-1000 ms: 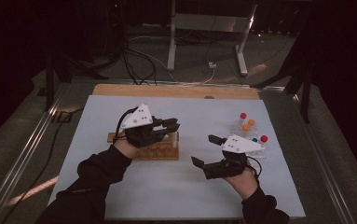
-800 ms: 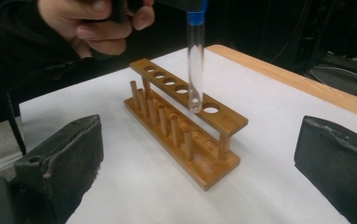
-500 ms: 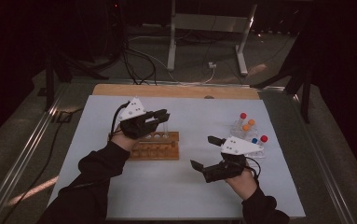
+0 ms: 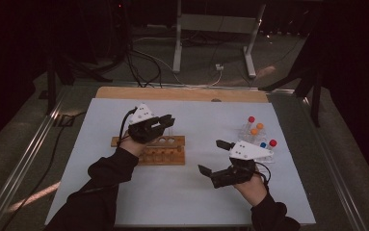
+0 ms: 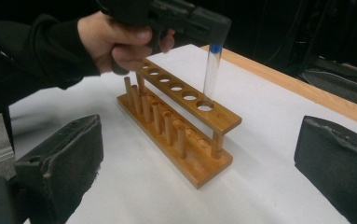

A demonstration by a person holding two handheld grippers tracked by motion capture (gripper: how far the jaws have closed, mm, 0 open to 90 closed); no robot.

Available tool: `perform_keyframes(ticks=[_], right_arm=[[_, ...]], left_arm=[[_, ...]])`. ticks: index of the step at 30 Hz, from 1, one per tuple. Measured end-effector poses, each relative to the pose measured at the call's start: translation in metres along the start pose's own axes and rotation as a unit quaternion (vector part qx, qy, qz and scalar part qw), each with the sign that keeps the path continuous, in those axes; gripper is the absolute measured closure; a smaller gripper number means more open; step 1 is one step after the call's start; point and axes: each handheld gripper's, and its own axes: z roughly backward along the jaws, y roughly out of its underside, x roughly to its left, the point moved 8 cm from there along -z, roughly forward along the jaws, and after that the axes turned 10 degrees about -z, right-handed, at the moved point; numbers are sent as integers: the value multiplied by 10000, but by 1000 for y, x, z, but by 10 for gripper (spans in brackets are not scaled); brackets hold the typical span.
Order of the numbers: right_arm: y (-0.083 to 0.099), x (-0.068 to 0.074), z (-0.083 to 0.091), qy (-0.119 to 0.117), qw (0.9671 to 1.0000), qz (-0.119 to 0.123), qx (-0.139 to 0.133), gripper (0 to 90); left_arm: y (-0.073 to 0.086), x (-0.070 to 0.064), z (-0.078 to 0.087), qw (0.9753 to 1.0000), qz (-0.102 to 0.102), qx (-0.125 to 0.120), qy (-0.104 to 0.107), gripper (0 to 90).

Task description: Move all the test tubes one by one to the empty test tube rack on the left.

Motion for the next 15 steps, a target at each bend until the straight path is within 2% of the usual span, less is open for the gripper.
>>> perform_keyframes(ticks=[5, 15], right_arm=[[0, 1, 1, -12, 10000, 4, -11, 11], [0, 1, 2, 1, 10000, 9, -12, 11]], left_arm=[[9, -9, -5, 10000, 68, 41, -54, 781], [22, -15, -5, 9988, 267, -70, -394, 781]])
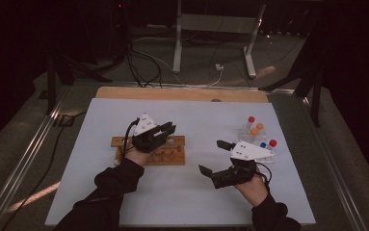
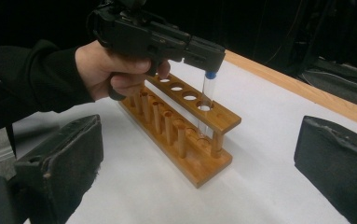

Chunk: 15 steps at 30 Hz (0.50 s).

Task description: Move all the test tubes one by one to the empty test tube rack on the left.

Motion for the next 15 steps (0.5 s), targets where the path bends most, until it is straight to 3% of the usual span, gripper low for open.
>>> perform_keyframes(ticks=[15], right_arm=[[0, 0, 0, -27, 10000, -6, 0, 11]], left_arm=[[14, -7, -6, 9998, -162, 149, -37, 779]])
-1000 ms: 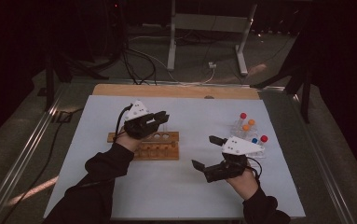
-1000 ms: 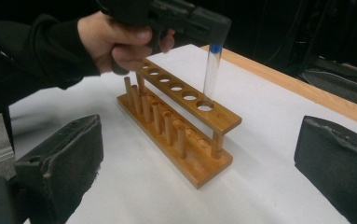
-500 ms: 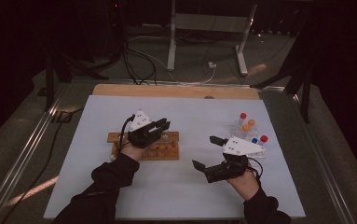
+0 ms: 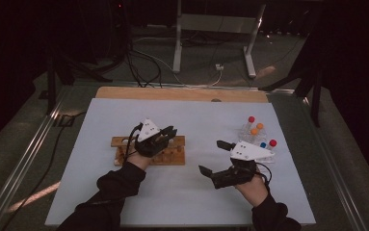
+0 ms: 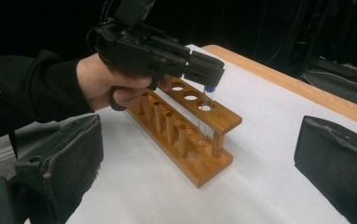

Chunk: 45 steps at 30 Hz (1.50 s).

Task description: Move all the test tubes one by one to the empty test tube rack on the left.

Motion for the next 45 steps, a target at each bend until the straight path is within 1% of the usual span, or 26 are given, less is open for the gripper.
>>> perform_keyframes(ticks=[2, 5, 12, 13, 15, 17, 18, 20, 21, 24, 25, 27, 29, 30, 31, 32, 34, 35, 36, 39, 40, 41, 42, 43, 44, 45], right_arm=[[0, 0, 0, 2, 10000, 6, 1, 11], [0, 0, 0, -3, 10000, 2, 1, 11], [0, 1, 1, -89, 10000, -21, -23, 11], [0, 2, 1, -119, 9999, -6, -23, 11], [-1, 2, 2, -81, 9999, 57, -66, 11], [-2, 3, 3, -134, 9999, 45, -75, 11], [-3, 3, 3, -117, 9999, 73, -87, 11], [-4, 3, 5, -142, 9998, 91, -86, 11], [-5, 2, 6, -110, 9998, 116, -114, 11], [-10, -1, 13, -84, 9997, 114, -205, 11], [-12, -2, 16, -60, 9996, 104, -249, 11], [-16, -6, 22, -30, 9994, 88, -339, 10], [-21, -11, 29, 103, 9989, 141, -441, 11], [-24, -18, 37, 185, 9988, 115, -430, 11], [-24, -18, 37, 185, 9988, 115, -430, 11], [-25, -22, 41, 257, 9987, 102, -421, 11], [-27, -32, 50, 432, 9982, 22, -425, 14], [-27, -37, 54, 507, 9979, -20, -405, 13], [-27, -42, 58, 598, 9973, -78, -423, 14], [-24, -61, 72, 898, 9945, -235, -481, 37], [-22, -67, 76, 984, 9935, -296, -487, 37], [-19, -73, 79, 1091, 9923, -320, -499, 37], [-16, -78, 82, 1190, 9912, -348, -461, 36], [-12, -83, 84, 1273, 9901, -388, -439, 34], [-9, -87, 86, 1342, 9891, -424, -433, 33], [-5, -91, 88, 1407, 9883, -434, -391, 33]], left_arm=[[2, 0, -1, 10000, 10, 2, -6, 779], [1, -1, -1, 10000, -55, -25, -41, 778], [1, 0, -2, 10000, -18, 51, 76, 764], [0, 0, -2, 10000, -23, 34, 75, 761], [-1, -1, -2, 9999, -27, -15, 120, 748], [-3, 0, -1, 9999, -4, -50, 159, 657], [-5, 0, 0, 9998, 21, -67, 171, 636], [-9, 1, 4, 9999, 64, -99, 123, 515], [-11, 2, 6, 9998, 97, -122, 113, 483], [-23, 4, 17, 9993, 163, -288, 183, 405], [-27, 3, 21, 9989, 185, -354, 263, 370], [-36, 1, 30, 9981, 142, -504, 326, 287], [-43, -1, 38, 9971, 178, -580, 459, 226], [-45, -3, 42, 9968, 180, -581, 524, 151], [-47, -6, 46, 9960, 188, -621, 619, 151], [-49, -8, 50, 9953, 186, -639, 703, 144], [-50, -13, 57, 9935, 184, -686, 893, 70], [-50, -15, 61, 9928, 184, -698, 960, 54], [-49, -16, 63, 9927, 170, -696, 974, 40], [-46, -22, 70, 9896, 175, -746, 1215, 20], [-45, -24, 72, 9887, 143, -762, 1280, 17], [-43, -26, 73, 9886, 108, -752, 1300, 12], [-41, -28, 74, 9875, 67, -774, 1372, 10], [-40, -30, 75, 9871, 23, -756, 1411, 9], [-38, -32, 75, 9876, -38, -728, 1392, 5], [-36, -34, 76, 9866, -67, -744, 1452, 5]])
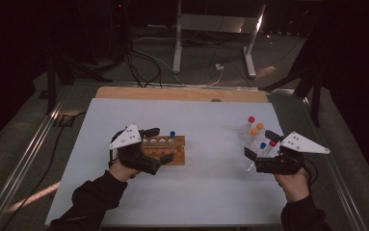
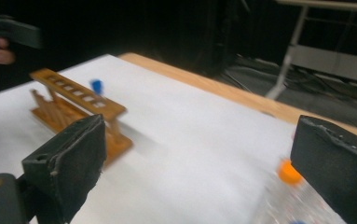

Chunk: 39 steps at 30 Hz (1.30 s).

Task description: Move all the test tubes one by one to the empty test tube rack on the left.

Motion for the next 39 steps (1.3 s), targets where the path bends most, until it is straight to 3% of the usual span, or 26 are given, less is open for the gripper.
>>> perform_keyframes(ticks=[6, 13, 21, 26, 39], right_arm=[[21, -21, 0, 339, 9993, -57, 134, 71], [41, -41, -3, 666, 9974, -63, 265, 225], [57, -48, -8, 1014, 9937, 16, 468, 413], [61, -53, -8, 1342, 9895, 129, 528, 482], [77, -65, -19, 1616, 9833, 8, 842, 644]], left_arm=[[7, -6, 1, 9999, 68, 7, 86, 5], [15, -14, 0, 9995, -73, 160, 245, 6], [14, -21, -2, 9991, -162, 128, 368, 6], [14, -22, -1, 9990, -201, 116, 369, 6], [13, -23, -2, 9989, -200, 113, 401, 6]])
